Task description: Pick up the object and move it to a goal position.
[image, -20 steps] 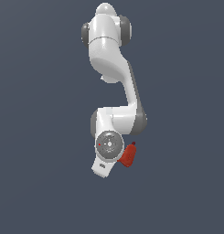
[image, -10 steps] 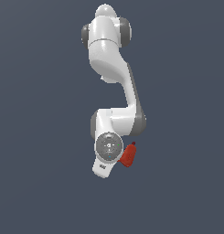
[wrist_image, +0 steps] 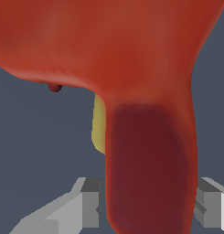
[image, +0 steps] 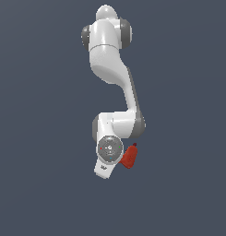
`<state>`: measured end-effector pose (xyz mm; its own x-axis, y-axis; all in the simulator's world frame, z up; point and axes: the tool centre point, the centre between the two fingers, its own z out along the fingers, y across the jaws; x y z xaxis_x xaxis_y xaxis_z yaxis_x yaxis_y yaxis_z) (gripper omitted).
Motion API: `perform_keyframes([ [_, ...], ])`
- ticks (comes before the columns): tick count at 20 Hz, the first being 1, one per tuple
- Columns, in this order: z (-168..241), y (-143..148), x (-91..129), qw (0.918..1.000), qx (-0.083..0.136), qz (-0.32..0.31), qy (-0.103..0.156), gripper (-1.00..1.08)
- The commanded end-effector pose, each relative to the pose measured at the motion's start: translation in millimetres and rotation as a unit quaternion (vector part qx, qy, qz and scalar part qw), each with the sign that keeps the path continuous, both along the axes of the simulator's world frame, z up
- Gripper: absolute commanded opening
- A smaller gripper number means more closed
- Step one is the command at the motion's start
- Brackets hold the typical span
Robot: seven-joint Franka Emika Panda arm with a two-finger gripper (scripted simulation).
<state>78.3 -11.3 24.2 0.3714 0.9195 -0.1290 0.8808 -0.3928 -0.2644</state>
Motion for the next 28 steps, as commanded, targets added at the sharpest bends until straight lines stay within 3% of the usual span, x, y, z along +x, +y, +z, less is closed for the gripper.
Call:
perform_keyframes([
  [1,-2.4,0.3,-1.2,1.0,0.0,0.0,0.001,-1.0],
  [16,4.5,-4.5,2.5,0.9999,0.001,0.011,-0.005,-1.0],
  [28,40.2,-38.0,23.1,0.9947,0.011,0.095,-0.04,-1.0],
])
